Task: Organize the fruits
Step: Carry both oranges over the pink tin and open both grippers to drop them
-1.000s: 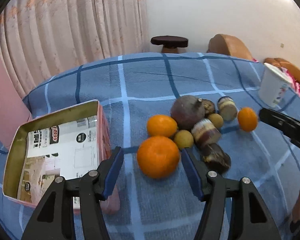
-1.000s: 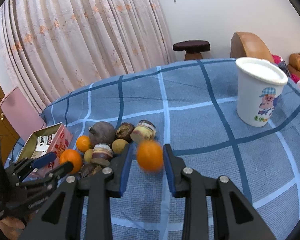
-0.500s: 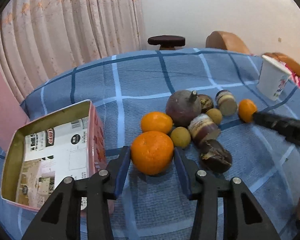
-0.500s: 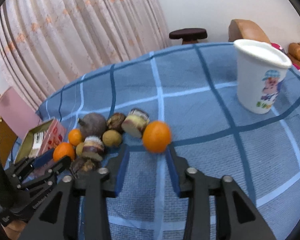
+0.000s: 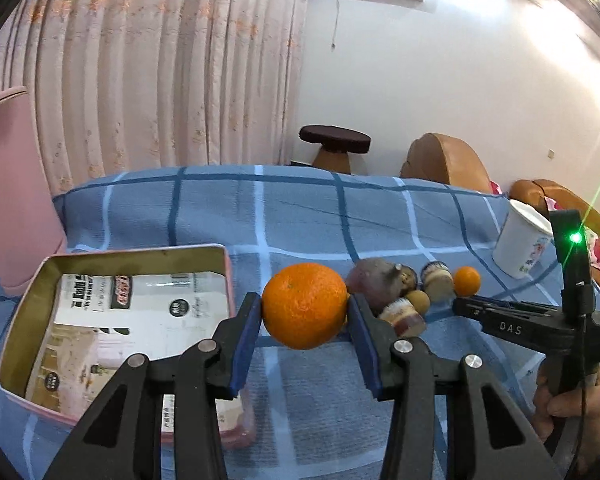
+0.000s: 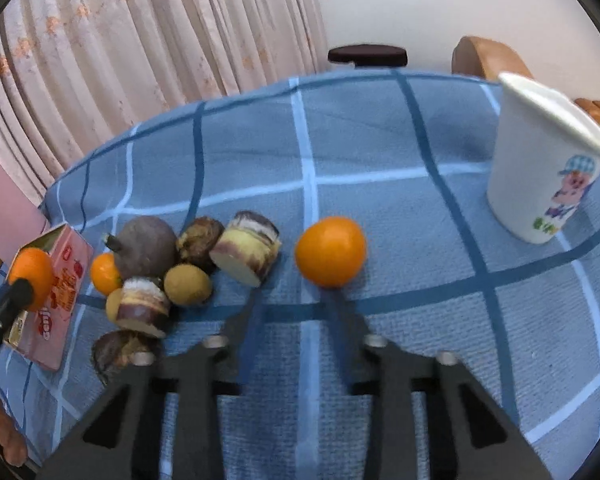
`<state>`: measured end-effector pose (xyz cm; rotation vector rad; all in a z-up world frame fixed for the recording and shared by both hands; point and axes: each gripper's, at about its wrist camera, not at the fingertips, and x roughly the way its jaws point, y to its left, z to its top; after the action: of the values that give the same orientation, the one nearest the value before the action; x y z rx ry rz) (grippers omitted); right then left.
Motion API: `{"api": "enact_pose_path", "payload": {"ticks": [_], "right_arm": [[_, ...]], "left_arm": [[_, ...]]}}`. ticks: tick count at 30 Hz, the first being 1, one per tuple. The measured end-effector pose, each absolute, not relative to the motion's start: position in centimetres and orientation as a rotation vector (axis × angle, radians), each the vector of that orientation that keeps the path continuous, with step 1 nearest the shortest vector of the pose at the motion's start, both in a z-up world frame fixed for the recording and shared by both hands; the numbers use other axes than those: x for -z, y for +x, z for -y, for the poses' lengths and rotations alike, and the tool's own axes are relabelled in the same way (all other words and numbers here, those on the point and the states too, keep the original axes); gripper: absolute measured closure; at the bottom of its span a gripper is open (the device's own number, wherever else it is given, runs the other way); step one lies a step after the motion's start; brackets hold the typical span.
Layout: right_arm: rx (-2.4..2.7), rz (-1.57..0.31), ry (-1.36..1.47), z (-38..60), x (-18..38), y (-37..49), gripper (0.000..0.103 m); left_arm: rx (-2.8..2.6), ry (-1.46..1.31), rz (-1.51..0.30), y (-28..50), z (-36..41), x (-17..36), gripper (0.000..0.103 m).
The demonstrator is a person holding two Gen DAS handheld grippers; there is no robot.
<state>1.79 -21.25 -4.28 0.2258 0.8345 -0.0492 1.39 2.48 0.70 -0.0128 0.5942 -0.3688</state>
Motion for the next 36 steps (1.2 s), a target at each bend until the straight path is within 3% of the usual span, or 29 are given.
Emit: {"api": "enact_pose_path", "payload": {"ticks": [1,3,11,18,19,20,22,25,27,29,36], "right_arm": [[0.052,-0.834,0.224,21.3,4.3,1.8,0.089],[0.042,-0.834,0.230,21.3,4.2,1.8,0.092],[-0.068,-0.591,0.201,19.4,0.7,-2.5,0.093],[0.037,-0.533,0.138,18.7,0.0,-3.5,0.090],[0.081,-0.528,0.154,19.9,0.0,-3.4,0.076],[0.103,-0.532,0.188,21.0,0.0,-3.3,0.050],[0.118,-0.538,0.250,22.7,0.1,-3.1,0.021],[0.091,-0.593,0.292,23.9,0.6,-1.8,0.023],[0.115,-0.666,0.251,23.7,1.2,-0.1,0.032],[0.137,-0.742,0.204,23.5,2.2,1.2,0.055],[0.118,-0.855,0.136,22.6,3.7,3.6,0.063]], "left_arm": [[0.365,-0.020,-0.595,1.5,-2.7,-0.8,0.057],[0.359,-0.019,-0.594,1.6,-2.8,-0.8,0.057],[0.310,-0.002,-0.543,1.2,-4.8,-1.3,0.057],[0.271,-0.043,-0.550,1.8,-7.6,-1.2,0.057],[0.267,-0.047,-0.551,1.9,-7.8,-1.2,0.057],[0.264,-0.048,-0.551,1.9,-8.0,-1.2,0.057],[0.258,-0.052,-0.550,2.0,-8.1,-1.2,0.057],[0.264,-0.044,-0.542,1.9,-7.9,-1.3,0.057],[0.256,-0.031,-0.536,1.8,-7.8,-1.3,0.057],[0.249,-0.033,-0.538,1.9,-8.0,-1.2,0.057],[0.234,-0.024,-0.546,2.2,-7.9,-1.1,0.057]]}}
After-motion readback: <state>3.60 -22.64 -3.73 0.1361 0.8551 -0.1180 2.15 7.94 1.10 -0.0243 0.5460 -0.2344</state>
